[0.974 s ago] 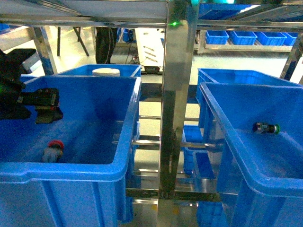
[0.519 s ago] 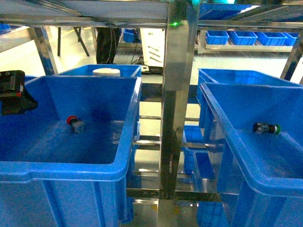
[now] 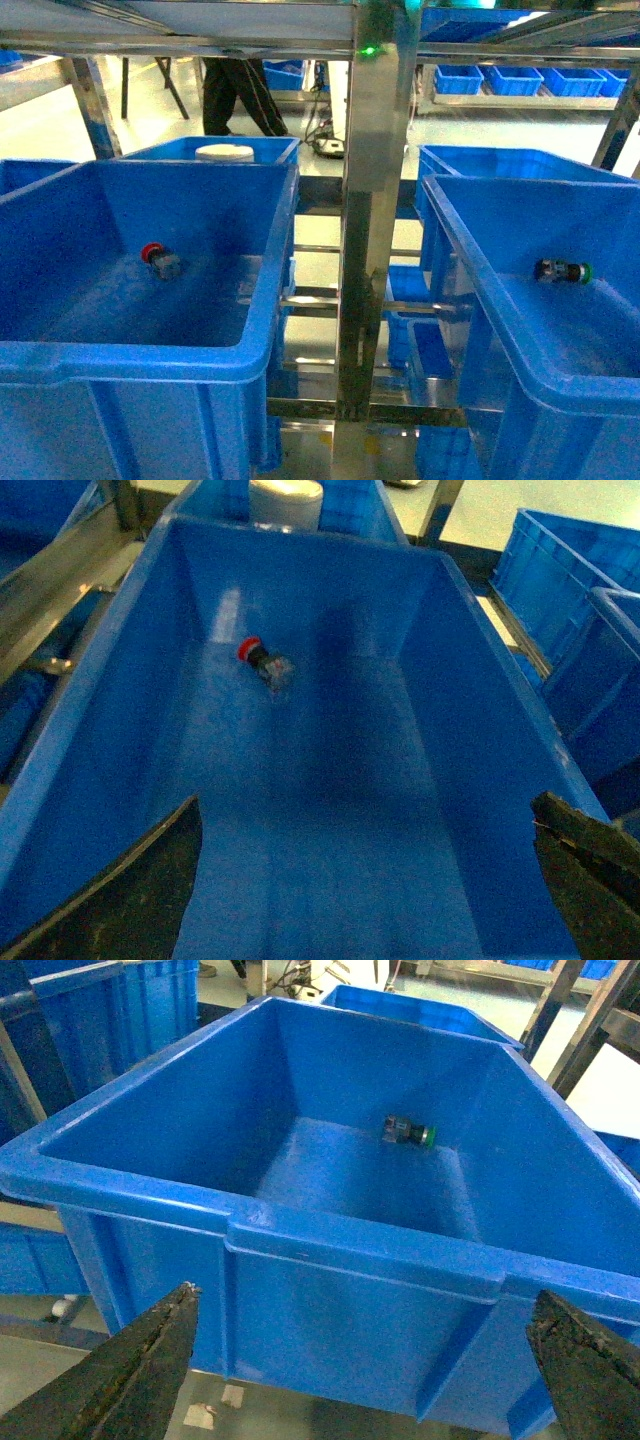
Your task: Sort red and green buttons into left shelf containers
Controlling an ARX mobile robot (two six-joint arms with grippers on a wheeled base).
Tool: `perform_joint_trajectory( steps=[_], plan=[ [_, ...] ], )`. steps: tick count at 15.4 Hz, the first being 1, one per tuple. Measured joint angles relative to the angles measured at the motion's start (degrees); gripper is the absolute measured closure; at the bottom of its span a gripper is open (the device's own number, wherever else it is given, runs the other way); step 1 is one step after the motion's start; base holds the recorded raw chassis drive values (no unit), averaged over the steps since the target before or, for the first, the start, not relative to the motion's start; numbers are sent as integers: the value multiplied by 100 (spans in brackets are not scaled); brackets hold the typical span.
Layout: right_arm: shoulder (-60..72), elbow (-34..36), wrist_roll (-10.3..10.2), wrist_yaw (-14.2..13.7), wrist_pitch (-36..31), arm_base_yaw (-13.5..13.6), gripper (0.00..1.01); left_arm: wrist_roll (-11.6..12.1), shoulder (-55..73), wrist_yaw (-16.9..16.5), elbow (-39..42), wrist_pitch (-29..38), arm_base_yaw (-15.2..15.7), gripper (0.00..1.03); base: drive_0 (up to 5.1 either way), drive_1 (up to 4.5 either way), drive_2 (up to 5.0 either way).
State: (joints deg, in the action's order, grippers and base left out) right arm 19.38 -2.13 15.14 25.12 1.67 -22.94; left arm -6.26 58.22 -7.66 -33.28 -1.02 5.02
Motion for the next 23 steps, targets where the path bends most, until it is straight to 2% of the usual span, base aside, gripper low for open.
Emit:
perform_joint_trajectory(
  steps=[1,2,5,6,7,8,9,11,13,14,15,16,23],
  plan=[
    [0,0,0,0,2,0,3,-170,-592,20,175,-278,-22,5,0,0,0],
    [0,0,0,0,2,0,3,-254,-754,22,168,-199,-22,5,0,0,0],
    [0,0,0,0,-2,0,3,-308,-697,35,105,-225,-26,5,0,0,0],
    [-330,192,-219,-96,-400,-33,9,-236,-680,125,306,369,-55,8,0,0,0],
    [-1346,210,-721,-457,-721,136,22,85,-903,422,925,1777,-149,20,0,0,0],
    [-1902,210,-1027,-625,-671,448,33,280,-1121,728,1397,2509,-417,31,0,0,0],
    [-1902,205,-1217,-874,-306,721,44,404,-1294,704,1720,2909,-542,42,0,0,0],
    [-1882,149,-1390,-1353,-251,1145,70,522,-1626,774,2059,3027,-492,68,0,0,0],
    [-1882,149,-1414,-1703,-201,1502,92,525,-1941,774,2374,2973,-498,89,0,0,0],
    [-1899,146,-1427,-2275,-144,2013,100,525,-2090,772,2479,2933,-498,100,0,0,0],
    [-1899,146,-1438,-2389,-149,2345,99,529,-2273,767,2588,2868,-498,101,0,0,0],
    [-1899,146,-1443,-2500,-140,2317,99,529,-2498,769,2699,2789,-498,101,0,0,0],
    [-1899,146,-1449,-2507,-144,2293,99,529,-3418,772,3047,2201,-498,101,0,0,0]
  ],
)
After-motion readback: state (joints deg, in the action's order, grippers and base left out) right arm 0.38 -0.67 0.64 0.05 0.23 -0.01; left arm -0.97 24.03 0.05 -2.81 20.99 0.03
